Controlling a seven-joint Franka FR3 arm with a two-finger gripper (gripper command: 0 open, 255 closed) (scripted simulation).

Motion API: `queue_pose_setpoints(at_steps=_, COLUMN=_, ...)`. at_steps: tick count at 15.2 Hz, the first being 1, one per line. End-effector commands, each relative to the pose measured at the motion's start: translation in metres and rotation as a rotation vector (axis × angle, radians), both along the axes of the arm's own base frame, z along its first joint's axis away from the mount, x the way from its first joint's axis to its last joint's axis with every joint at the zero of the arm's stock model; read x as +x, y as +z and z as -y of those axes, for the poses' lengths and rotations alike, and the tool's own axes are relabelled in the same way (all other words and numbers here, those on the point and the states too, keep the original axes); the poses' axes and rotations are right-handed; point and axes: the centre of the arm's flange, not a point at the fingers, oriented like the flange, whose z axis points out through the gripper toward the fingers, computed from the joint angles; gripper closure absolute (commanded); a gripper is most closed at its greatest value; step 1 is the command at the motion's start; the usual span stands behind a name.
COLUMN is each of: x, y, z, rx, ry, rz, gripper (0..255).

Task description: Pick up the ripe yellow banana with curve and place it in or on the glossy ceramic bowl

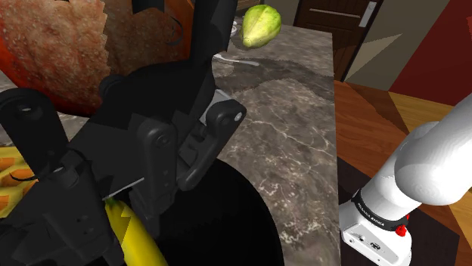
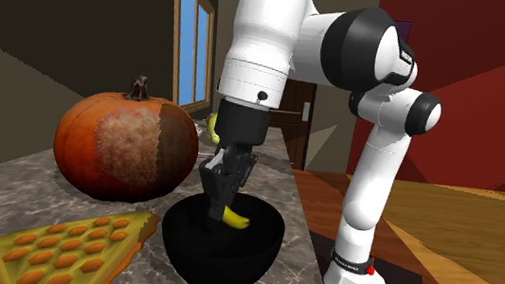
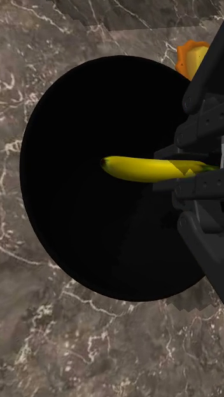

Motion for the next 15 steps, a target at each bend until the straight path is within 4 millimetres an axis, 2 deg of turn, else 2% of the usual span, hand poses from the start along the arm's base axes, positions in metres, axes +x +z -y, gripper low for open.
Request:
queue_pose_setpoints(at_steps=1, x=0.0, y=0.0, z=0.0, rx=0.0, ry=0.0, rz=0.0, gripper=255)
queue_pose_setpoints(at_steps=2, x=0.0, y=0.0, z=0.0, rx=0.0, ry=0.0, rz=0.0, gripper=255)
queue_pose_setpoints(at_steps=3, x=0.0, y=0.0, z=0.0, rx=0.0, ry=0.0, rz=0.0, gripper=0)
queue_pose_setpoints(at_steps=8, x=0.0, y=0.0, z=0.0, rx=0.0, ry=0.0, rz=0.0, gripper=0)
queue_pose_setpoints(at_steps=12, x=-0.006, y=0.049, z=0.006, rx=0.0, ry=0.0, rz=0.0, gripper=0)
queue_pose_setpoints(at_steps=15, x=-0.006, y=0.049, z=0.006, rx=0.0, ry=0.0, rz=0.0, gripper=0)
